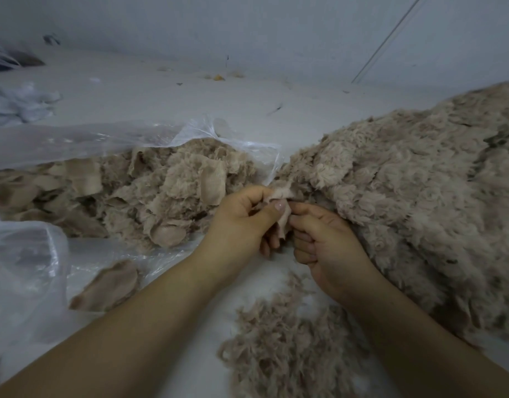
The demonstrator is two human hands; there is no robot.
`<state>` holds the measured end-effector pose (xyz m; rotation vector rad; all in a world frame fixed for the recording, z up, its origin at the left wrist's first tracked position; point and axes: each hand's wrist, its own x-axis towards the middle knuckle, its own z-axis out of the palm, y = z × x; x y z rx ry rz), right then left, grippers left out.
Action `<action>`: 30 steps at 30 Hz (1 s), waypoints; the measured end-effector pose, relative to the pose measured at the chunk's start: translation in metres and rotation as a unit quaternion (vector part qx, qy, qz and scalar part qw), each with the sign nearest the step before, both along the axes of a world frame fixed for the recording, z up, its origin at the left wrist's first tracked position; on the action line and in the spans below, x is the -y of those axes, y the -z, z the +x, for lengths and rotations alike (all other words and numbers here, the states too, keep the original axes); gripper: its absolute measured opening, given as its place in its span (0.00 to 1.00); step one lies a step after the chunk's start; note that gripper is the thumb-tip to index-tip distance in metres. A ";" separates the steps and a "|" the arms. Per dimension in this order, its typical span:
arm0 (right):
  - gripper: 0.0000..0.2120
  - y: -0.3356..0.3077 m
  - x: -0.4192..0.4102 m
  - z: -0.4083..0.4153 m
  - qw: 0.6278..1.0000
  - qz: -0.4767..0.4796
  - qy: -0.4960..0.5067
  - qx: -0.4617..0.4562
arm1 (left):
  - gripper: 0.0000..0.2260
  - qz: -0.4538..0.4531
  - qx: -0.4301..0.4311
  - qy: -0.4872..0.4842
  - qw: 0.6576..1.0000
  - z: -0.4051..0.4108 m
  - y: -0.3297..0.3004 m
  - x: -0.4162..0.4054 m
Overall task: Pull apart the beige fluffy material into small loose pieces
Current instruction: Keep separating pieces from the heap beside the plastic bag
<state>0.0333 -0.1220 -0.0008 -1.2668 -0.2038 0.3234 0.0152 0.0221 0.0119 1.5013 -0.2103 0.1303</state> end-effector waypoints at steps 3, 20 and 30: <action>0.25 0.000 0.000 -0.002 1.000 0.005 0.004 -0.002 | 0.06 -0.082 -0.031 0.040 0.995 0.001 0.000 -0.002; 0.11 -0.003 -0.001 -0.001 0.998 0.019 0.042 -0.040 | 0.07 -0.073 -0.030 0.002 0.997 0.003 0.001 -0.001; 0.20 0.002 -0.003 -0.001 0.998 -0.055 0.043 -0.007 | 0.08 -0.166 -0.016 -0.036 0.985 0.004 -0.005 -0.005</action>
